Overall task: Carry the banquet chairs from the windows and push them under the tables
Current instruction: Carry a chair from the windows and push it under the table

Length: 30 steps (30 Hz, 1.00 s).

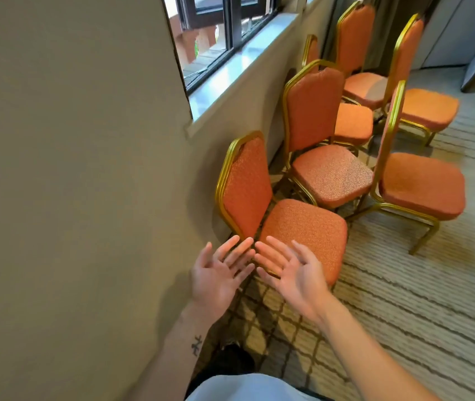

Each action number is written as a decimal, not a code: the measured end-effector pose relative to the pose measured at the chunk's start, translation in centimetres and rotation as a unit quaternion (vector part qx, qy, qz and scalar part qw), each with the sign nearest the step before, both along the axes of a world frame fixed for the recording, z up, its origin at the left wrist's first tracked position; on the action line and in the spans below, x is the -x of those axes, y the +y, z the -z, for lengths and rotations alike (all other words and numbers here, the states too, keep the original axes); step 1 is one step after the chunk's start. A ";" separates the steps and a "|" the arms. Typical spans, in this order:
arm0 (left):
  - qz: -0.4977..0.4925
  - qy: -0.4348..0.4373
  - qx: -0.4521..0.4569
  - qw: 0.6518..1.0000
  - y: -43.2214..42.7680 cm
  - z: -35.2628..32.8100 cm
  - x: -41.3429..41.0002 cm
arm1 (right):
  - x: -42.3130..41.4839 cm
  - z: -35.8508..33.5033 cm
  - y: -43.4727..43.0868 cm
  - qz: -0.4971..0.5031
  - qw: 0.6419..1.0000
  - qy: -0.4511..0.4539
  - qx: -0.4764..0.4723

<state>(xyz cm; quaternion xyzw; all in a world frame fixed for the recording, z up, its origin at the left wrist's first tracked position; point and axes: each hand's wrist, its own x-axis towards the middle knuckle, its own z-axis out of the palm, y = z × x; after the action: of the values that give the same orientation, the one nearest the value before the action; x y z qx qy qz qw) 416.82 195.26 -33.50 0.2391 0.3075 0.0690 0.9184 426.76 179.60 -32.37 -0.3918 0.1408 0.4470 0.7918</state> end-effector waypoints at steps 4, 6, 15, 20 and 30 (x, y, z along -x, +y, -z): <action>0.038 -0.008 -0.012 0.999 6.4 -0.6 -4.2 | -3.0 -1.1 5.8 0.029 0.999 -0.017 0.004; 0.057 -0.017 -0.012 0.998 8.6 -1.3 -6.0 | -4.3 -1.7 7.7 0.036 0.999 -0.020 0.004; 0.088 -0.028 -0.017 0.996 13.9 -0.3 -13.8 | -11.2 -0.8 12.7 0.048 0.998 -0.025 0.030; 0.072 -0.006 -0.050 0.996 16.1 0.9 -18.5 | -16.8 0.9 14.6 0.038 0.999 -0.025 0.029; -0.010 0.037 -0.084 0.996 21.0 2.6 -27.3 | -27.8 3.8 21.3 -0.055 0.997 -0.023 0.055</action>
<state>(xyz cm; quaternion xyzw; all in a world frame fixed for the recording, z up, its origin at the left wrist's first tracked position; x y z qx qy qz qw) 444.11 216.29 -36.14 0.3152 0.3364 0.0950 0.8823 454.56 200.86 -36.15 -0.4519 0.1258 0.4722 0.7463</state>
